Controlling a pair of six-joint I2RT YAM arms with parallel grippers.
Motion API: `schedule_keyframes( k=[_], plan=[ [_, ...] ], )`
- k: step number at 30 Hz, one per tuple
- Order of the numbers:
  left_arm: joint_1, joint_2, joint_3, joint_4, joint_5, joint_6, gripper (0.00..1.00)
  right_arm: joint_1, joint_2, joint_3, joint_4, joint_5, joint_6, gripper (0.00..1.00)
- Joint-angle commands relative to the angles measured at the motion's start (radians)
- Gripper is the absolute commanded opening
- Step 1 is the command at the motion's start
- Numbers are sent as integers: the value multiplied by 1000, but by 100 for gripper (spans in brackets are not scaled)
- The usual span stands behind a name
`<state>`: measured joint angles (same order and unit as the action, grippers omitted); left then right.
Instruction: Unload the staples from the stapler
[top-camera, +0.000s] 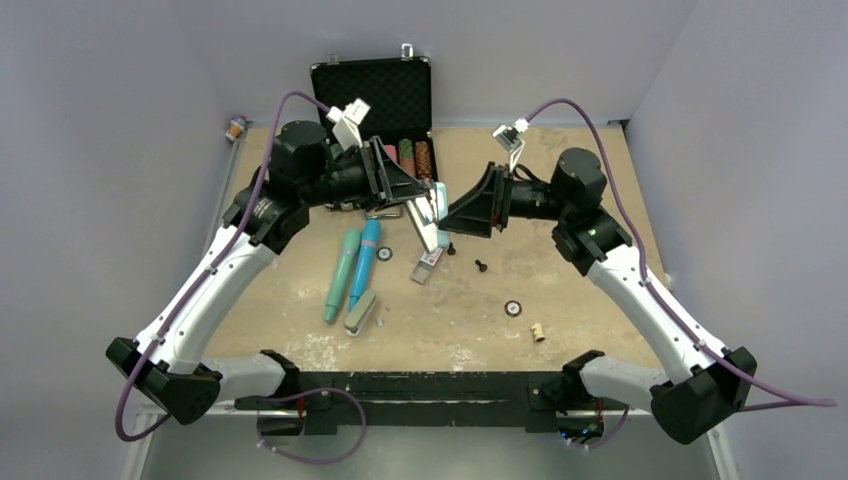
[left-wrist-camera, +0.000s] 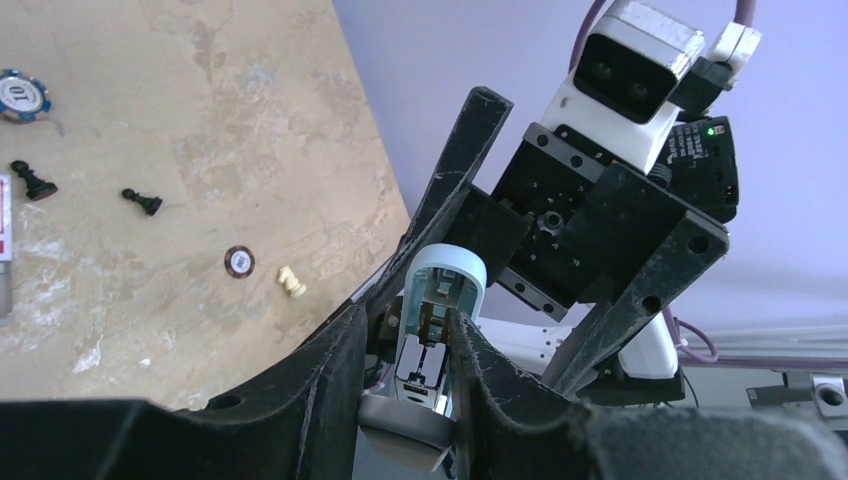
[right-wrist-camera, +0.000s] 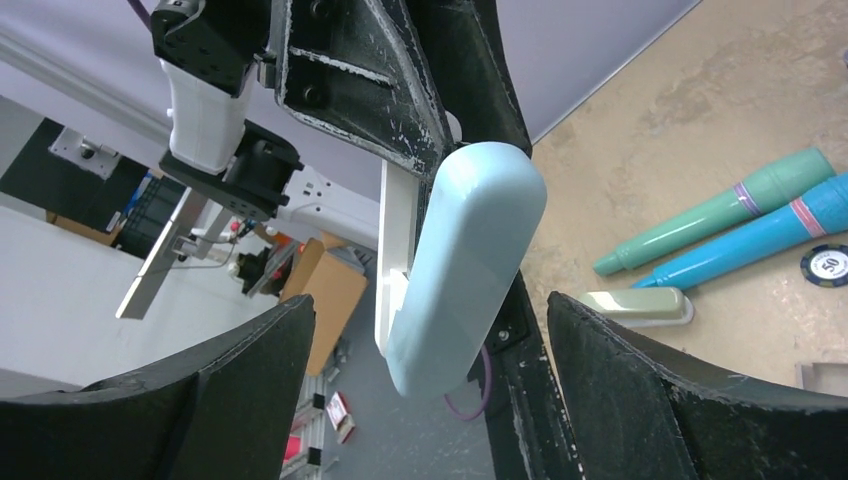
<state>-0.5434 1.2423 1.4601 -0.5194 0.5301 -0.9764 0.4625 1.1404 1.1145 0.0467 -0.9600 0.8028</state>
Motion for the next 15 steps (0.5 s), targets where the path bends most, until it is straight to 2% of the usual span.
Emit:
schedule_keyframes(
  k=[1, 9, 15],
  plan=[
    [5, -20, 50, 126, 28, -59, 0, 25, 10, 53, 71, -29, 28, 88],
    [6, -22, 48, 182, 21, -71, 0, 69, 27, 63, 88, -1, 50, 70],
    [6, -31, 28, 183, 16, -63, 0, 96, 57, 66, 102, 8, 56, 69]
  ],
)
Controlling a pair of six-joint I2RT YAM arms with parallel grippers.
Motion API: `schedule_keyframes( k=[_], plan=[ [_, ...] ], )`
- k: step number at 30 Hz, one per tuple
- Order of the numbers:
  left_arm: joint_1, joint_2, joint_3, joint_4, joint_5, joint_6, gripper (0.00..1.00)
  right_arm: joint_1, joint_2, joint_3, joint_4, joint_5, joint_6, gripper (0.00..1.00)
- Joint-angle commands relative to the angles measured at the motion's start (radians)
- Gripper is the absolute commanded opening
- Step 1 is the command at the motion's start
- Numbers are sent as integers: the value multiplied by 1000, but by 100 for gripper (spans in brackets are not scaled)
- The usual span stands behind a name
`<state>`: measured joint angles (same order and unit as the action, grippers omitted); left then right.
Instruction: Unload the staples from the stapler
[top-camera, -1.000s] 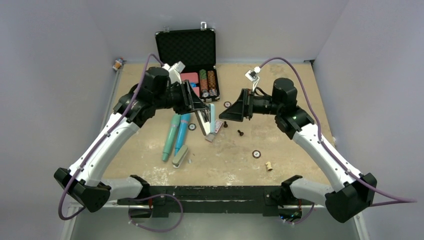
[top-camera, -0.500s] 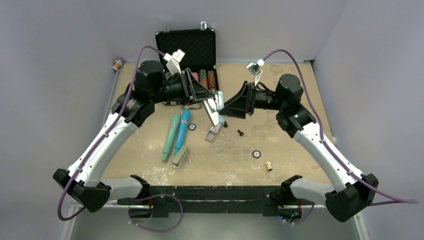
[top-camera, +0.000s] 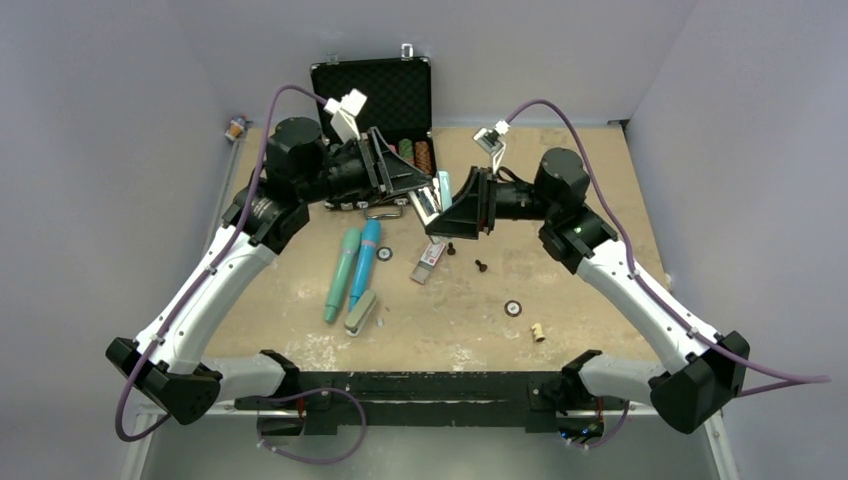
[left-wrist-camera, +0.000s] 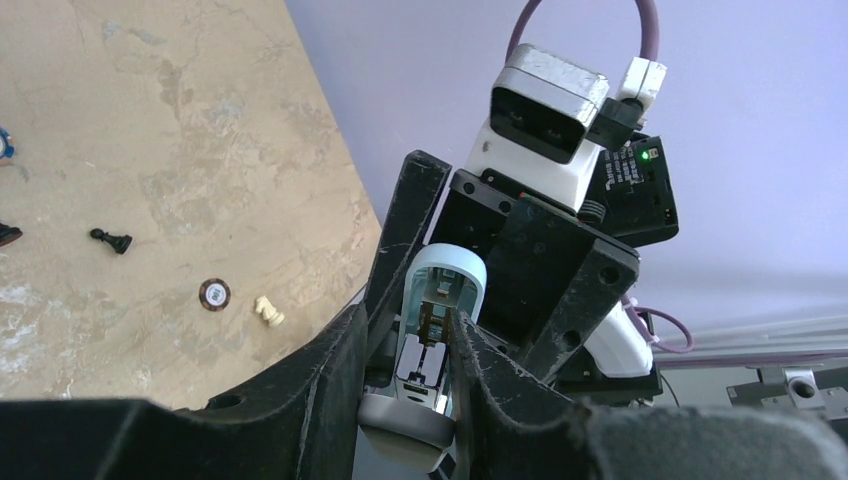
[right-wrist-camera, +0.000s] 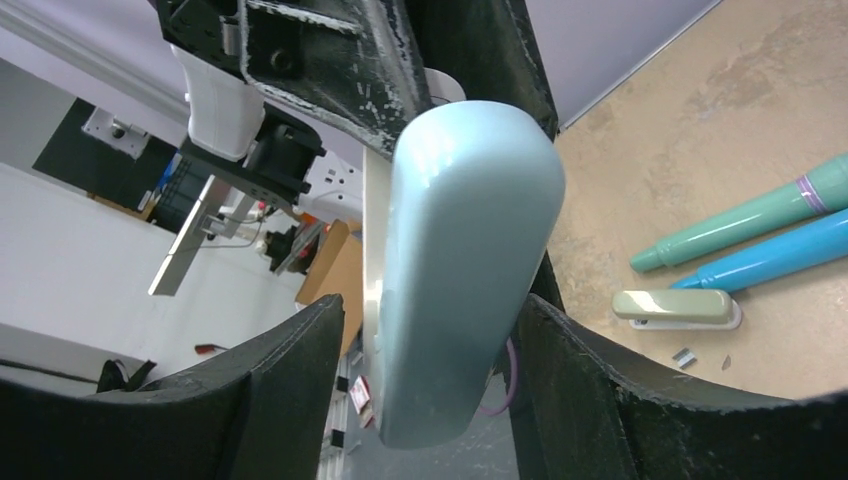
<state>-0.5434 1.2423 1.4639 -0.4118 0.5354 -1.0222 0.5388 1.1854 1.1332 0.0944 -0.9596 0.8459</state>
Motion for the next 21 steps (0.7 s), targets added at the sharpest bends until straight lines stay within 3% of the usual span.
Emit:
schedule_keyframes(
  k=[1, 4, 9, 12, 15, 16, 17, 21],
  plan=[
    [6, -32, 21, 77, 10, -19, 0, 27, 16, 48, 56, 11, 14, 67],
    [6, -44, 15, 76, 2, -9, 0, 42, 24, 50, 62, 19, 17, 55],
    [5, -54, 14, 62, 1, 10, 0, 47, 24, 43, 64, 30, 21, 1],
    [6, -63, 11, 37, -11, 29, 3, 47, 18, 43, 55, 32, 14, 0],
    [6, -65, 41, -74, -52, 86, 62, 47, 10, 53, 12, 48, -12, 0],
    [5, -70, 49, -115, -68, 108, 86, 47, 10, 60, -13, 56, -28, 0],
    [6, -76, 56, -158, -93, 134, 98, 47, 10, 68, -44, 66, -46, 0],
    [21, -126, 88, -351, -216, 257, 100, 46, 19, 102, -185, 133, -114, 0]
  ],
)
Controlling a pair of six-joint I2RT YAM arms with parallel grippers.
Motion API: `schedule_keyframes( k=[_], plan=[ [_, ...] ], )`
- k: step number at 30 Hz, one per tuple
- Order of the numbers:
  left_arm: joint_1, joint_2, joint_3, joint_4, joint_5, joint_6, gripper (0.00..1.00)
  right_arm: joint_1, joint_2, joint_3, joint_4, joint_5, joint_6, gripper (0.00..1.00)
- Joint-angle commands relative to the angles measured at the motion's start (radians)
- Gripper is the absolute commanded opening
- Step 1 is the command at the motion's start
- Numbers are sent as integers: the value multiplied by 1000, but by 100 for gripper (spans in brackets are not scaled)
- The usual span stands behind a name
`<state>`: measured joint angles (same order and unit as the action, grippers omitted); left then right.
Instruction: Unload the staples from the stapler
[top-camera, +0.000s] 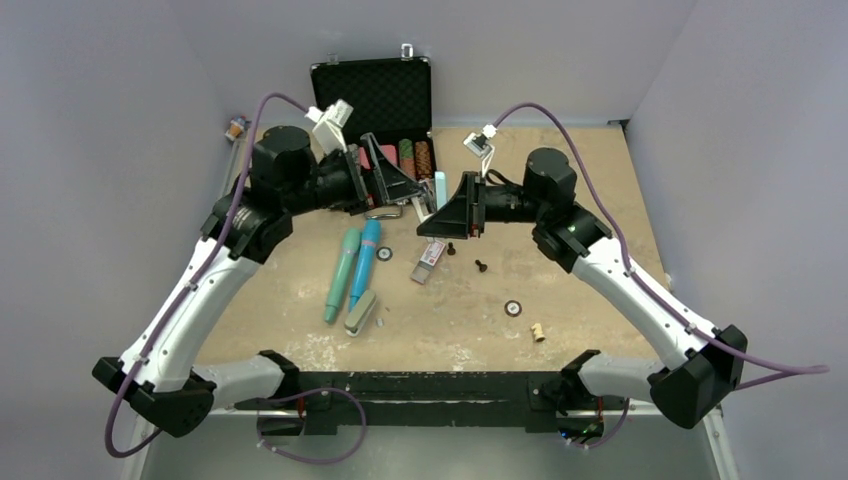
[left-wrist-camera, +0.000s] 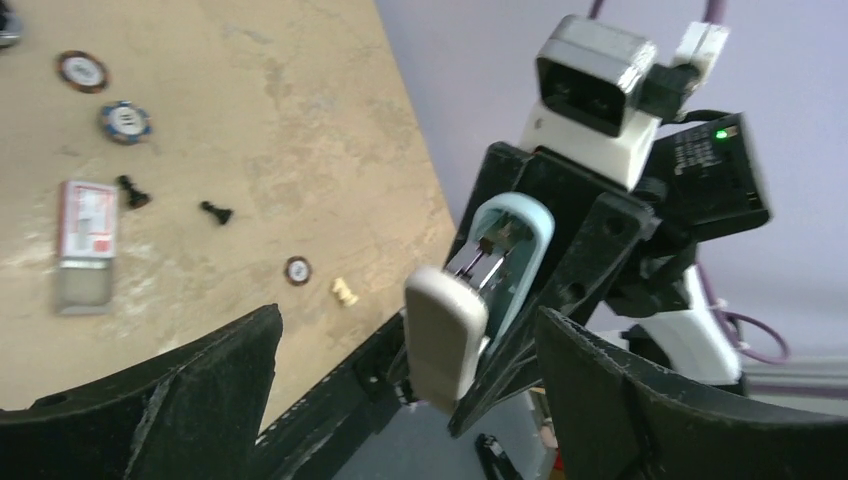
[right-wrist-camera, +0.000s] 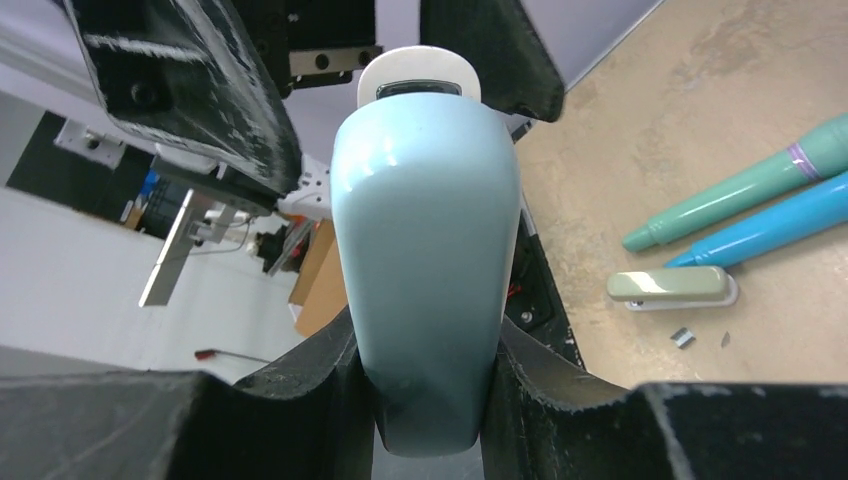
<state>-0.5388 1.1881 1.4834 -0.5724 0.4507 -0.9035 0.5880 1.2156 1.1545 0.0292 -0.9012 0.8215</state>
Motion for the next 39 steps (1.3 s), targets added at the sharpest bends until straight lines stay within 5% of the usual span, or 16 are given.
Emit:
schedule_keyframes(
  k=[1, 7, 13, 21, 28, 32, 39],
  plan=[
    [26, -87, 65, -237, -163, 162, 100, -4, -5, 87, -156, 90, -105, 0],
    [69, -128, 139, -555, -295, 339, 100, -11, 36, 122, -384, 277, -195, 0],
    [69, -373, -23, -445, -292, 480, 100, -79, 81, 103, -526, 460, -235, 0],
    [69, -260, 20, -725, -362, 418, 100, -134, 235, 234, -683, 761, -289, 0],
    [69, -422, -78, -621, -496, 452, 100, -180, 394, 345, -729, 861, -323, 0],
    [69, -361, -94, -728, -508, 407, 100, -249, 450, 336, -642, 873, -317, 0],
    [69, -342, -203, -735, -505, 313, 98, -331, 715, 530, -750, 1103, -336, 0]
  ],
)
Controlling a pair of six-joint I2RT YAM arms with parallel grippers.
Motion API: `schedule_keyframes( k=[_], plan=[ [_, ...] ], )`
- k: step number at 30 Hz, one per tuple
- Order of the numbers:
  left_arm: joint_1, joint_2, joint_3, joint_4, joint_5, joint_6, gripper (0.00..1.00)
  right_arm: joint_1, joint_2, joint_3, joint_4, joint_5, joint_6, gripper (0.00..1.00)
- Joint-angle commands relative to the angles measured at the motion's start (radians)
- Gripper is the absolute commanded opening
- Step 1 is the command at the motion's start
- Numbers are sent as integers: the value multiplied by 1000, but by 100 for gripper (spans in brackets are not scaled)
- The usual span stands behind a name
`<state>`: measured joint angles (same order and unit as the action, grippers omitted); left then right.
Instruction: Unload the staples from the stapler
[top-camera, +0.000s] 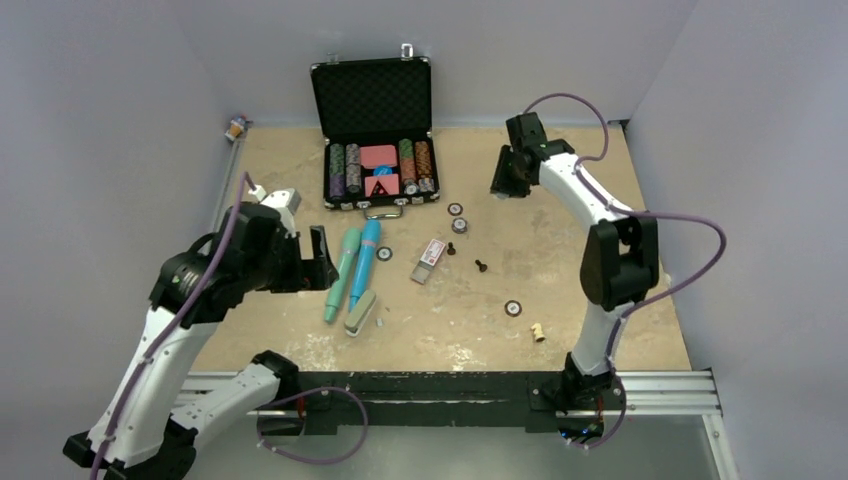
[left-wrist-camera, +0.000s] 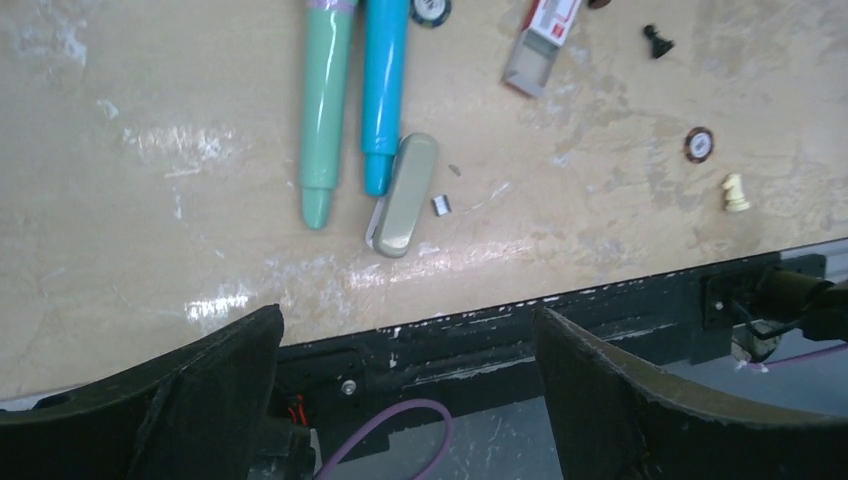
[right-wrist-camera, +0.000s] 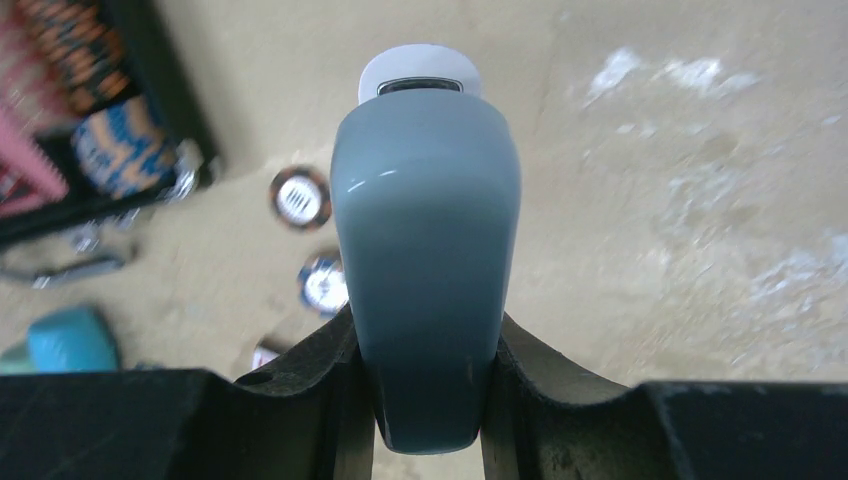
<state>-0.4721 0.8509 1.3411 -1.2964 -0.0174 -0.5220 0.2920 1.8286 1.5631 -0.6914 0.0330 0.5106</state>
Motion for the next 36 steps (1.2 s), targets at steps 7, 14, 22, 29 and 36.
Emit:
schedule_keyframes(
  k=[7, 14, 22, 29, 36],
  plan=[
    [3, 40, -61, -86, -73, -17, 99, -115, 309, 320, -95, 315, -28, 0],
    [2, -2, -76, -65, -56, 36, 100, -133, 431, 422, -121, 419, -31, 0],
    [3, -10, -108, -53, -47, 25, 100, -178, 463, 427, -66, 288, -56, 41],
    [2, 10, -105, -29, -12, 28, 100, -195, 397, 394, -50, 178, -88, 99],
    [-5, 67, -130, 18, 44, 47, 100, -192, 216, 308, -67, 81, -96, 99]
  ],
)
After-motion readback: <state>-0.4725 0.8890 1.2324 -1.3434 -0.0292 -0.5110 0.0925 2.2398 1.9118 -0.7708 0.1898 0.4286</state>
